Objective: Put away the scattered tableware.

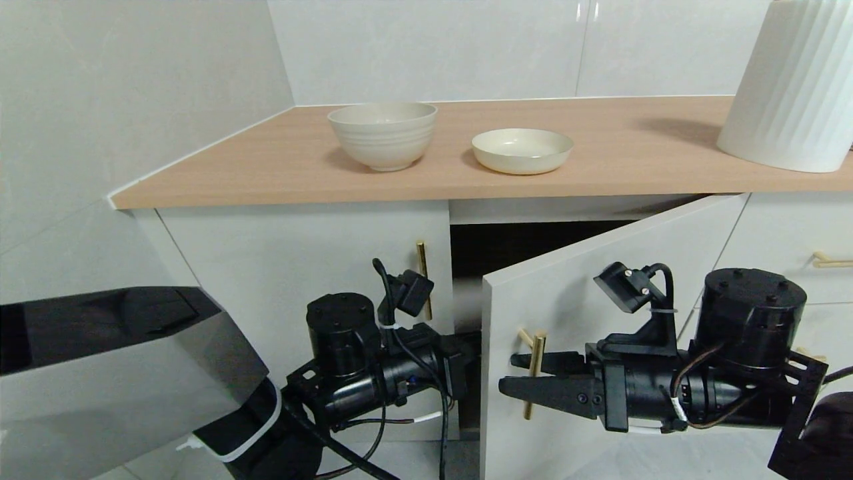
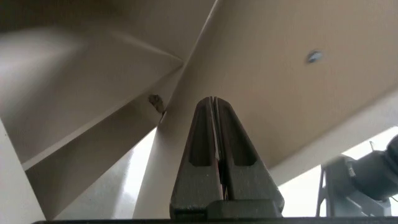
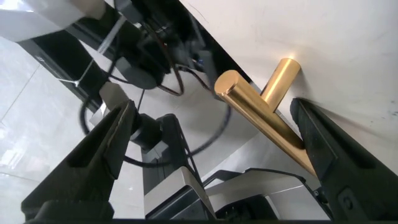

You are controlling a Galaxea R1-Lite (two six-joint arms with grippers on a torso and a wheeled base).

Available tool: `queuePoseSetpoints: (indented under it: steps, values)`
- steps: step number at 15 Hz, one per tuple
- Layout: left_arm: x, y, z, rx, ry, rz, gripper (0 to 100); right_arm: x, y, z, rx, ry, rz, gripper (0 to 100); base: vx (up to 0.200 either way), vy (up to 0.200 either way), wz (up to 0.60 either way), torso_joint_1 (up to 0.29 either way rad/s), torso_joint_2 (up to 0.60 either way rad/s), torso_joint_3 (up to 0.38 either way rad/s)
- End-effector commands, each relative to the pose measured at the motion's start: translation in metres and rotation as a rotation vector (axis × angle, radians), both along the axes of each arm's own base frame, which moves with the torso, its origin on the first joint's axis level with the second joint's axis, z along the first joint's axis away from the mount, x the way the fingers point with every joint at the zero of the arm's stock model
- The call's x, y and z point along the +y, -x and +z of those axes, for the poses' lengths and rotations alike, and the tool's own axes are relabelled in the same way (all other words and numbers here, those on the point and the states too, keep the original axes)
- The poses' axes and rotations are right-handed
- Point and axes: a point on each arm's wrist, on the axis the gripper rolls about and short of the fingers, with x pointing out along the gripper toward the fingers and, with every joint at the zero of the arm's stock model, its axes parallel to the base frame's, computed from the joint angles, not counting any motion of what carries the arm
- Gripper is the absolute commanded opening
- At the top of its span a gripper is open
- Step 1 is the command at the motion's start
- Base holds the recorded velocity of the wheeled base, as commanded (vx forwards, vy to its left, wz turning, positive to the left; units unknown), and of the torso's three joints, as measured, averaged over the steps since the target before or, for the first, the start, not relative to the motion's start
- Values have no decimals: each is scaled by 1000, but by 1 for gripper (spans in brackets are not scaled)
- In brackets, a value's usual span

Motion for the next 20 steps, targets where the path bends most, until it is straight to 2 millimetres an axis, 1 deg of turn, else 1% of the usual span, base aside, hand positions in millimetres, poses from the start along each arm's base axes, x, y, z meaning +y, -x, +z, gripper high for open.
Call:
queuePoseSetpoints:
  steps: [1, 4, 5, 8, 10, 13, 14, 15, 16, 17, 18, 20]
  values:
    - [-5, -2, -9, 10, -14, -6, 0, 0, -1, -2, 4, 6, -7, 100, 0, 0, 0, 0, 0, 0]
    - [-6, -3, -10, -13, -26, 23, 0, -3, 0, -4, 4, 16, -30, 100, 0, 0, 0, 0, 0, 0]
    - [-8, 0, -7, -24, -26, 17, 0, -3, -1, -6, -28, 31, -56, 100, 0, 0, 0, 0, 0, 0]
    - [-15, 6, -5, -36, -27, -9, 0, -9, -10, -16, -85, 84, -142, 100, 0, 0, 0, 0, 0, 0]
    - [-18, 9, -6, -60, -40, -12, 0, -22, -11, -14, -93, 87, -190, 100, 0, 0, 0, 0, 0, 0]
    - [-20, 11, -4, -63, -37, -18, 0, -43, 1, -1, -141, 69, -240, 100, 0, 0, 0, 0, 0, 0]
    - [-20, 11, -4, -63, -37, -20, 0, -47, 6, -1, -170, 81, -238, 100, 0, 0, 0, 0, 0, 0]
    - [-21, 13, -4, -63, -36, -24, 0, -52, 16, -10, -257, 151, -240, 100, 0, 0, 0, 0, 0, 0]
    - [-21, 13, -3, -63, -36, -26, 0, -52, 19, -15, -300, 199, -259, 100, 0, 0, 0, 0, 0, 0]
    - [-21, 14, -2, -66, -34, -26, 0, -46, 27, -17, -345, 263, -338, 100, 0, 0, 0, 0, 0, 0]
    - [-21, 14, -2, -66, -34, -26, 0, -44, 36, -12, -369, 271, -396, 100, 0, 0, 0, 0, 0, 0]
    - [-21, 15, -2, -65, -35, -29, 0, -46, 46, -2, -376, 252, -397, 100, 0, 0, 0, 0, 0, 0]
